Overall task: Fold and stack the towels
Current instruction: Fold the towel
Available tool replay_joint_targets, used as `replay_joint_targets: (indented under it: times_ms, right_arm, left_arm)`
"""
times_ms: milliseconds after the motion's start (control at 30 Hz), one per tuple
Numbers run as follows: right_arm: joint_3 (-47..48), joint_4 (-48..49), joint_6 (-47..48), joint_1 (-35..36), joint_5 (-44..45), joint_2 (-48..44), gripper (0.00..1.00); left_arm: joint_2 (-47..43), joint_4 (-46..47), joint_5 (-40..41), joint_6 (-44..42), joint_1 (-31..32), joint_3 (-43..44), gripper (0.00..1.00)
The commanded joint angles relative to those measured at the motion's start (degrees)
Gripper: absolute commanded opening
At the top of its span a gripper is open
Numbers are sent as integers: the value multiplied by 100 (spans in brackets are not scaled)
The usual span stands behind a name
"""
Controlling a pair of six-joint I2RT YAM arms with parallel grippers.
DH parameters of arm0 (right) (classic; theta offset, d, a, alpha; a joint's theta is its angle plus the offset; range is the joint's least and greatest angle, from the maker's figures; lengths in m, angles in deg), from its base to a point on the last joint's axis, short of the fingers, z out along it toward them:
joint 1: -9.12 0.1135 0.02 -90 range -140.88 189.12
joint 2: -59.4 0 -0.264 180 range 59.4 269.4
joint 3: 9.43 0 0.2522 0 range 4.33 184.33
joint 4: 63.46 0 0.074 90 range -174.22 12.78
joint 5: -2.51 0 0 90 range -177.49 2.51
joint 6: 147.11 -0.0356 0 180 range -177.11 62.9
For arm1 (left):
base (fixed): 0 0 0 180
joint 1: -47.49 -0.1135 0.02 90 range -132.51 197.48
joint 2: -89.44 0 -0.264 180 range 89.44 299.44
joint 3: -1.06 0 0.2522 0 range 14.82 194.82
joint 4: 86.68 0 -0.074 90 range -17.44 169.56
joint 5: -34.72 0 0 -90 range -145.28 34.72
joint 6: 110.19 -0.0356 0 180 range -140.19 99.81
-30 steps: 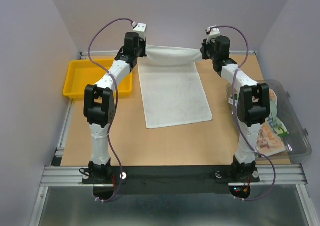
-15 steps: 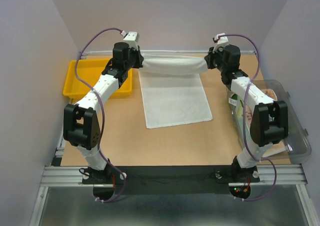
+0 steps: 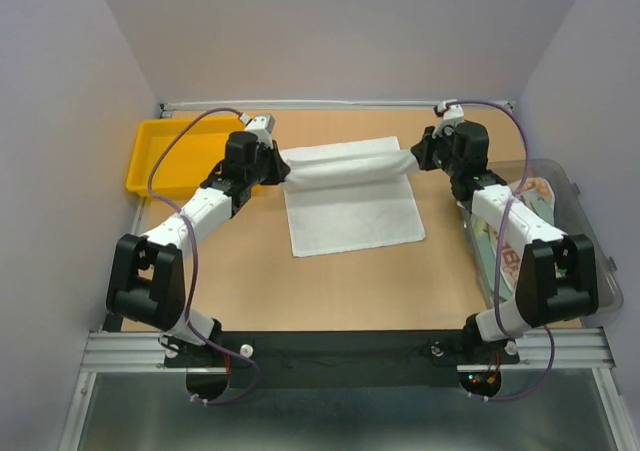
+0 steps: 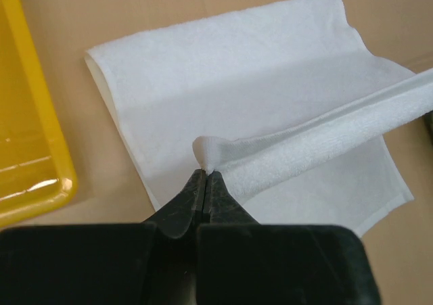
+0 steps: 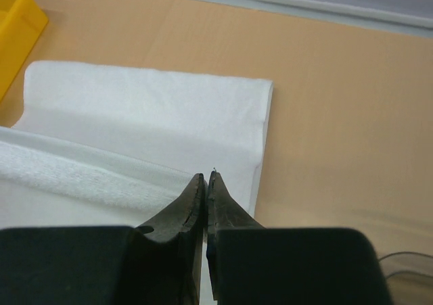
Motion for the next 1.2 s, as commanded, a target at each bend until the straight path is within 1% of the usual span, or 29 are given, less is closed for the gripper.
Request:
replay_joint_targets:
  times_ms: [0, 100, 200, 333, 433, 600, 833, 1167]
  right_arm:
    - [-294, -5, -344, -135, 72, -270, 0]
    - [-506, -163, -520, -143, -158, -288, 0]
    - [-743, -277, -652, -135, -88, -235, 0]
    - [-963, -383, -845, -135, 193, -16, 1]
    - [-981, -523, -1082, -135, 422, 248, 1]
    - [-946, -576, -1250, -135, 773, 538, 0]
    - [-849, -585, -1329, -135, 870, 793, 1]
    - [-647, -673, -1355, -135, 940, 1206, 0]
  left_arm:
    - [-473, 185, 221, 537, -27, -670, 0]
    - [-737, 281, 379, 696, -9, -1066, 0]
    - [-782, 343, 476, 775, 26, -1287, 0]
    - [-432, 378, 336, 872, 114, -1524, 0]
    - [-220, 457, 292, 1057, 228, -1665, 0]
    - [-158, 607, 406, 1206, 378, -1929, 0]
    - [-9, 668, 441, 1347, 518, -2149, 0]
    - [343, 536, 494, 1575, 553, -2175, 0]
